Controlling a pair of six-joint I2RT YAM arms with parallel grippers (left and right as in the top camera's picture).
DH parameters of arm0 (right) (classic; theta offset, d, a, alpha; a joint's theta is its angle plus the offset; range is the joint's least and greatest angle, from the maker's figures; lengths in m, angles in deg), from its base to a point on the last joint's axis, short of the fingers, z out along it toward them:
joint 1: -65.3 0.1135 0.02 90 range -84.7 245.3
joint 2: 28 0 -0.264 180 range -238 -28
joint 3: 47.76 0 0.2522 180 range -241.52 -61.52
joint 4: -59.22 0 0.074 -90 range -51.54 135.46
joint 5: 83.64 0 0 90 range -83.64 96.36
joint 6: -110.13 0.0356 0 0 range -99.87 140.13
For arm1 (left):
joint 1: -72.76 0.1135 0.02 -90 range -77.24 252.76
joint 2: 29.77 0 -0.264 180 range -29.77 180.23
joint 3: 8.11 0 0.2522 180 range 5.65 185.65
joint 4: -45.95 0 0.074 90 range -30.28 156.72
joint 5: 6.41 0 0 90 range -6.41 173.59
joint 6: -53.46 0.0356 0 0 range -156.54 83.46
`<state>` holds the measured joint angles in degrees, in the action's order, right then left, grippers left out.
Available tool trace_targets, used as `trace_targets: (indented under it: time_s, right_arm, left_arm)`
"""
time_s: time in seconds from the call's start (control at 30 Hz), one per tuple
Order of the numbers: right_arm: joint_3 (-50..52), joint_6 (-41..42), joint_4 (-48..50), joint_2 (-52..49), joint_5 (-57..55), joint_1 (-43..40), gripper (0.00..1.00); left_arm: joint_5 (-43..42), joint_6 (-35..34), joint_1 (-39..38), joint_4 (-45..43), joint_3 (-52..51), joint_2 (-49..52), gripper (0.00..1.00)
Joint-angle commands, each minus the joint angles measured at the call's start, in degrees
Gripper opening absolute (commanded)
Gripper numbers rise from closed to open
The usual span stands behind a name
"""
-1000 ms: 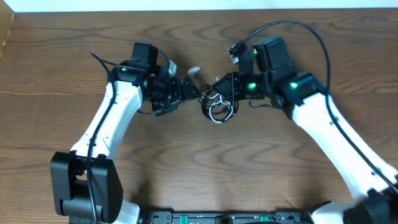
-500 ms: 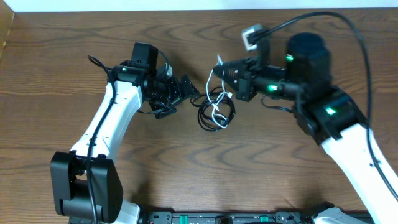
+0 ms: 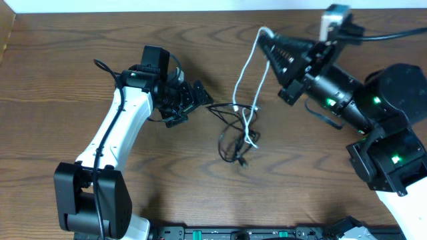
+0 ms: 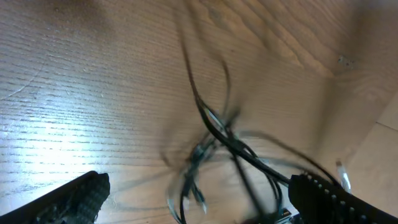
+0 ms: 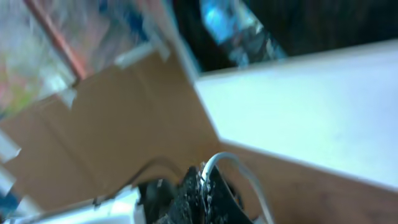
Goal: Untangle cables
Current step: 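Lift the white cable upward and back with the right gripper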
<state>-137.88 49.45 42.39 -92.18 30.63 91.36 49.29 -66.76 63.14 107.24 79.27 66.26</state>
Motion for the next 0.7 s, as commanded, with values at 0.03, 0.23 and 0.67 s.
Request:
trace_targets:
  time_s: [0.03,0.23,0.67]
  right_arm:
    - [-0.3,1.1,0.7,0.6,-6.3,-0.4,0.01]
    - [-0.3,2.4,-3.1,-2.0,-7.5,0.0,0.01]
    - [-0.3,14.2,22.7,-1.5,-8.9,-3.3,0.01]
  left_arm:
    - [0.5,-0.3,-0.1,0.2,-0.7,0.2,0.97]
    - [0.5,-0.3,-0.1,0.1,-0.7,0.2,0.98]
    - [0.6,-0.3,-0.1,1.4,-0.7,0.2,0.98]
